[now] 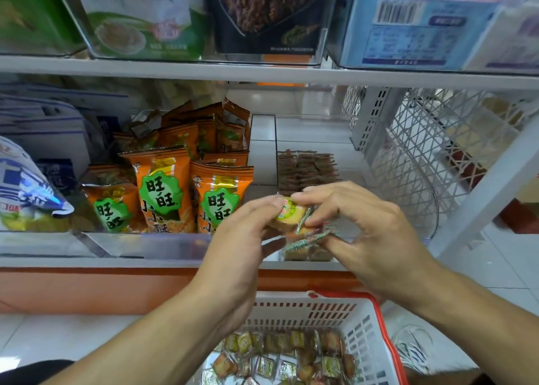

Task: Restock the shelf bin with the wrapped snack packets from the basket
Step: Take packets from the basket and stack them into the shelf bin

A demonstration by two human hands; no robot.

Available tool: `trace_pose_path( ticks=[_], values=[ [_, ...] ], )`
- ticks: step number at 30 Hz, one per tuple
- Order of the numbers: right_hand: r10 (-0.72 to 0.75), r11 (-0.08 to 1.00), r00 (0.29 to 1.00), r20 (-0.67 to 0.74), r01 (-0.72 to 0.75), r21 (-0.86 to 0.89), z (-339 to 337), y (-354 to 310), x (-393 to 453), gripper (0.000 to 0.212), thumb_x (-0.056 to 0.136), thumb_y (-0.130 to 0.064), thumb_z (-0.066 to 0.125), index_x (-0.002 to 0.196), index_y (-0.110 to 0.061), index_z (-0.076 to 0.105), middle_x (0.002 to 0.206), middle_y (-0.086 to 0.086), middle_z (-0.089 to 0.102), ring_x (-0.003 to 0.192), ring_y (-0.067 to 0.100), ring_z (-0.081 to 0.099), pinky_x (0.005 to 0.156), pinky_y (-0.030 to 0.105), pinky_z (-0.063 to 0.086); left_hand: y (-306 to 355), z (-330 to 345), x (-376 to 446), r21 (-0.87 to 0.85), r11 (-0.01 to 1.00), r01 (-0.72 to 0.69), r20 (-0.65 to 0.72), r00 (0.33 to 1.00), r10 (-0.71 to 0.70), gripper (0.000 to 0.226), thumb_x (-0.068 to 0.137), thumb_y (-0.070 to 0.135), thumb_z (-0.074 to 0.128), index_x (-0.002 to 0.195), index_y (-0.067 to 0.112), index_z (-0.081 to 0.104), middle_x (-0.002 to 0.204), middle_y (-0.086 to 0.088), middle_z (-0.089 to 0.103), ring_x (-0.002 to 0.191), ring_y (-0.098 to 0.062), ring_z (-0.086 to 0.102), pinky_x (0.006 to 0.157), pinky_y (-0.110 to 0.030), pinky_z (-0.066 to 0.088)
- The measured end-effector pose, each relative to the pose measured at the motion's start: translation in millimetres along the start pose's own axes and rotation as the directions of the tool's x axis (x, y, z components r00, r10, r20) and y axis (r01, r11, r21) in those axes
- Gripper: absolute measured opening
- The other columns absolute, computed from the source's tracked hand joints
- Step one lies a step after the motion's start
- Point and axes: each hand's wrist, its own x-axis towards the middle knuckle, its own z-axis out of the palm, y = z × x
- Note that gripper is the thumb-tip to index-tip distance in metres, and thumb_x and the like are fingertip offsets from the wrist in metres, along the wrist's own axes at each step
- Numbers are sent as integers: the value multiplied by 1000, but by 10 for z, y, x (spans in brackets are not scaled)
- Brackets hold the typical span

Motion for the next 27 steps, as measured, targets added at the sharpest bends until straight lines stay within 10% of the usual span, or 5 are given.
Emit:
trace_pose_path(
  ticks=[5, 13, 22, 25, 27],
  values=[
    [344, 914, 933, 105, -359, 188, -68, 22, 29, 22, 68, -25, 89, 82, -24, 71, 95, -2, 72, 84, 22, 65, 79, 43, 54, 26, -77, 63, -87, 993, -84, -162, 984, 69, 18, 94, 17, 68, 111, 21, 71, 98, -2, 80, 89, -13, 74, 82, -28, 54],
    [654, 287, 661, 368, -667, 687, 77, 55, -6, 37, 78, -14, 77, 112, -3, 67, 96, 16, 76, 84, 21, 72, 74, 29, 62, -22, -45, 45, -199, 976, -88, -61, 995, 77, 13, 92, 3, 67, 101, 10, 61, 99, -17, 78, 89, -24, 76, 79, -29, 62],
    [649, 338, 650, 395, -712, 616, -87, 269, 84, 42, 75, -17, 79, 113, -6, 67, 111, 17, 74, 95, 28, 72, 77, 34, 62, -209, -56, 102, 155, 962, -226, -112, 963, 245, 13, 97, 23, 65, 93, 26, 77, 102, 6, 78, 102, -8, 71, 91, -31, 52],
    [692, 694, 708, 142, -707, 138, -272, 596, 130, 36, 76, -16, 86, 105, -17, 65, 99, 0, 73, 92, 18, 70, 82, 26, 55, -242, -46, 107, 290, 910, -296, -119, 933, 341, 12, 93, 20, 71, 101, 30, 72, 101, 13, 75, 99, 4, 67, 87, -20, 49],
    [703, 710, 702, 115, -684, -170, -346, 813, 113, 35, 76, -18, 86, 101, -23, 62, 92, -12, 65, 88, 10, 64, 66, 8, 42, -276, -24, 112, 382, 879, -287, -85, 936, 343, 23, 90, 23, 74, 109, 34, 66, 110, 18, 70, 105, 11, 62, 89, -11, 47]
  ],
)
